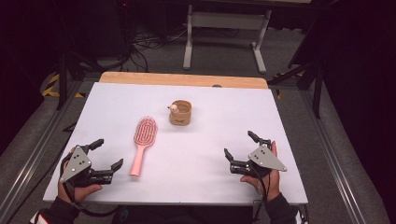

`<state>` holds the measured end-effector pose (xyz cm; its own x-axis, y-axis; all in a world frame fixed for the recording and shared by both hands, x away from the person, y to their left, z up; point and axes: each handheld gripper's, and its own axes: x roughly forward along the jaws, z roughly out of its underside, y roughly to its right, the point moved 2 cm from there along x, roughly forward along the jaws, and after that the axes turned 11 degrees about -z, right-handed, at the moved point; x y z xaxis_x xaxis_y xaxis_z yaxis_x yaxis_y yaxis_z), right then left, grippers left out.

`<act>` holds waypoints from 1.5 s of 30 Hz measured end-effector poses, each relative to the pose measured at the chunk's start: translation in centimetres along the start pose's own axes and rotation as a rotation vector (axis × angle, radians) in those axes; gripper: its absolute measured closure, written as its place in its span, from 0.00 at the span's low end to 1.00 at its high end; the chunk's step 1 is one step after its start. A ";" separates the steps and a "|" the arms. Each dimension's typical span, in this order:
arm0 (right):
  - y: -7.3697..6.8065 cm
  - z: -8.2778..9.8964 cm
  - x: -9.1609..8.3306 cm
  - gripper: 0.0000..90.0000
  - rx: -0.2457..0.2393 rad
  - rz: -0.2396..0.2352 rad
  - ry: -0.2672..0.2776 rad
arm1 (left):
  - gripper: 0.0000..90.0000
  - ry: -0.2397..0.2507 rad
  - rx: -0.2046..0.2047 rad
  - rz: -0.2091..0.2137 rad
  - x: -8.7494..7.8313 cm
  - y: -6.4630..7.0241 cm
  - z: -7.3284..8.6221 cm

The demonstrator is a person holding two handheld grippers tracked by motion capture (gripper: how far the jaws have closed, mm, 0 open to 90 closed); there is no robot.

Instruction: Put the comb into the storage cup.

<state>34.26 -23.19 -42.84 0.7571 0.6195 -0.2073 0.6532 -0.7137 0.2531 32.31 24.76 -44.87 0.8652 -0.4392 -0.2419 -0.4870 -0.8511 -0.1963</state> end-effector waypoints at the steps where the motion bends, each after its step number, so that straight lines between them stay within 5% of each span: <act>1: 0.0 0.1 0.0 0.05 0.004 0.002 0.001 | 0.10 0.000 0.011 -0.015 0.0 0.0 0.0; 10: 0.1 -0.1 0.3 0.06 -0.002 0.037 -0.007 | 0.10 -0.015 0.010 -0.008 -0.2 0.1 0.3; 21: -0.2 -0.3 0.3 0.05 -0.004 0.017 0.010 | 0.12 -0.014 -0.005 -0.002 -0.2 0.2 0.1; 28: -0.4 -0.5 0.4 0.06 -0.021 0.026 -0.011 | 0.12 -0.043 -0.044 0.002 -0.3 0.4 -0.6; 32: -0.2 -0.3 0.6 0.06 -0.011 0.033 -0.024 | 0.15 -0.185 -0.085 -0.057 0.2 1.0 -2.1; 37: 0.2 0.5 1.1 0.07 -0.015 0.038 -0.063 | 0.14 -0.289 -0.093 -0.034 1.1 1.9 -3.0; 40: 0.6 0.9 1.3 0.07 -0.005 0.043 -0.075 | 0.14 -0.396 -0.074 -0.041 2.5 2.6 -2.8; 41: 0.8 1.1 1.4 0.08 -0.005 0.048 -0.086 | 0.14 -0.467 -0.104 -0.034 3.5 2.8 -2.6; 45: 1.0 1.3 1.5 0.08 -0.007 0.058 -0.099 | 0.16 -0.551 -0.151 -0.016 4.8 2.9 -2.4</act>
<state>36.07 -23.42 -44.08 0.7912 0.5416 -0.2842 0.6083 -0.7450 0.2738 35.32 19.48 -44.28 0.6626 -0.2454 -0.7077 -0.4169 -0.9058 -0.0762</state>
